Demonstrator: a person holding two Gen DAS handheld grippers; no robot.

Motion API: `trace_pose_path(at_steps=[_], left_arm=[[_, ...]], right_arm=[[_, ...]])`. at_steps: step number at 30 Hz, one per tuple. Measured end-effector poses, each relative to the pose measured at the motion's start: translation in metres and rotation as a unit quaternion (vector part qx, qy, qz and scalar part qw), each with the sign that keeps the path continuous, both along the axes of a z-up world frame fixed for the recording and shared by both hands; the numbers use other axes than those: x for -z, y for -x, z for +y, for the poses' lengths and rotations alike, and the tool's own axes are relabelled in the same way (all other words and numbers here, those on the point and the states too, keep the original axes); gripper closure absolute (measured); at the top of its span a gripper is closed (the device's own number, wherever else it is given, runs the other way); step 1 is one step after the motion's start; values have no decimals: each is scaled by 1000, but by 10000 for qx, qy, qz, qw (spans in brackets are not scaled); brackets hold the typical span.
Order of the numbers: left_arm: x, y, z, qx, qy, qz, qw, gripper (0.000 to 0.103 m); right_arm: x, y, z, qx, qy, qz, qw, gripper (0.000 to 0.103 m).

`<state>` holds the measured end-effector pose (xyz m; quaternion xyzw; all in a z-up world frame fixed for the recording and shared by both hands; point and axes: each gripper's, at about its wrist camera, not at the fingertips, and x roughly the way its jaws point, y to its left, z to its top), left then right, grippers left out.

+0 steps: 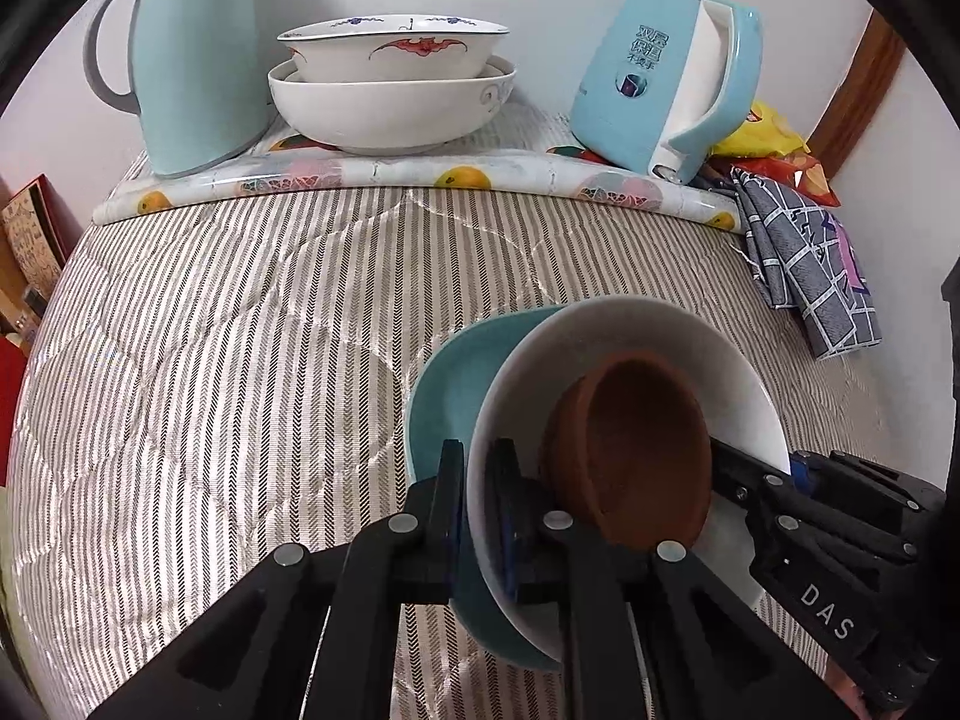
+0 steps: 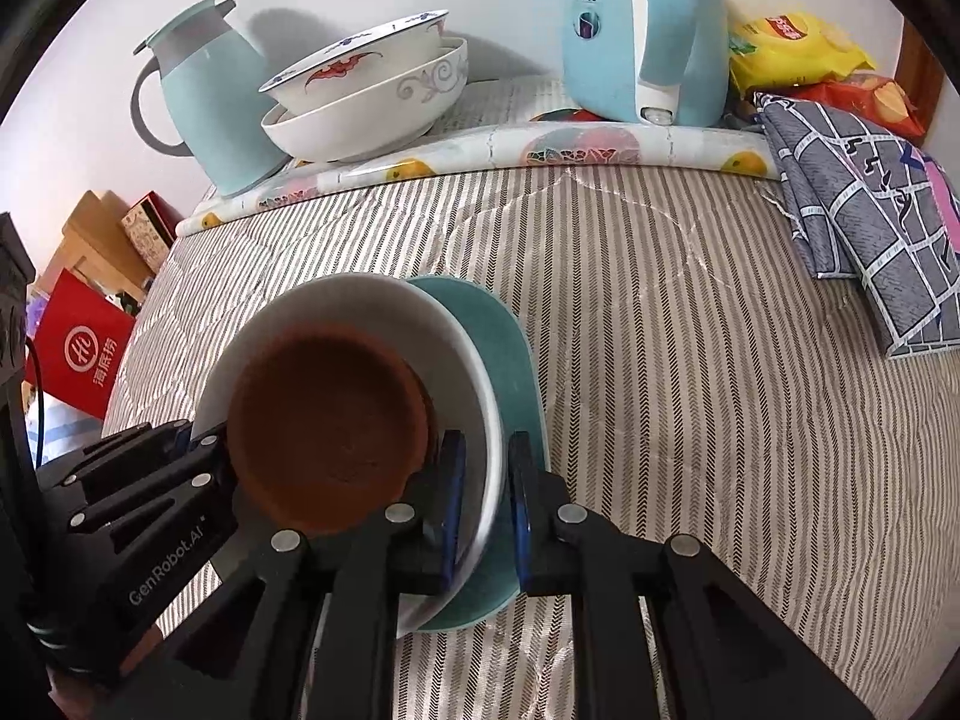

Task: Organize plates and bowls
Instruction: 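Lower the white bowl onto the teal plate with both grippers, then open both grippers to release the white bowl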

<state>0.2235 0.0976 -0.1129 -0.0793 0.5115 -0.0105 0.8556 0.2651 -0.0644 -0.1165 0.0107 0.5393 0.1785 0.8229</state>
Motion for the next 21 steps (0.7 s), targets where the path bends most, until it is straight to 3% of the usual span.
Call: trace_pose_path(at_steps=[10,14,21], left_arm=[[0,8,-2,10,0,89,10000,89],[-2,14,-3,-11,0,116,9999,87],[-9,23,-6,-85,-44,75,9999,85]], right_arm=[[-13,9,-10,-33,-136,-120,9998,86],[-14,15,-14,-29,-142,-150,9998,77],[-19,27,-18,-92,-140,-208,9996,71]])
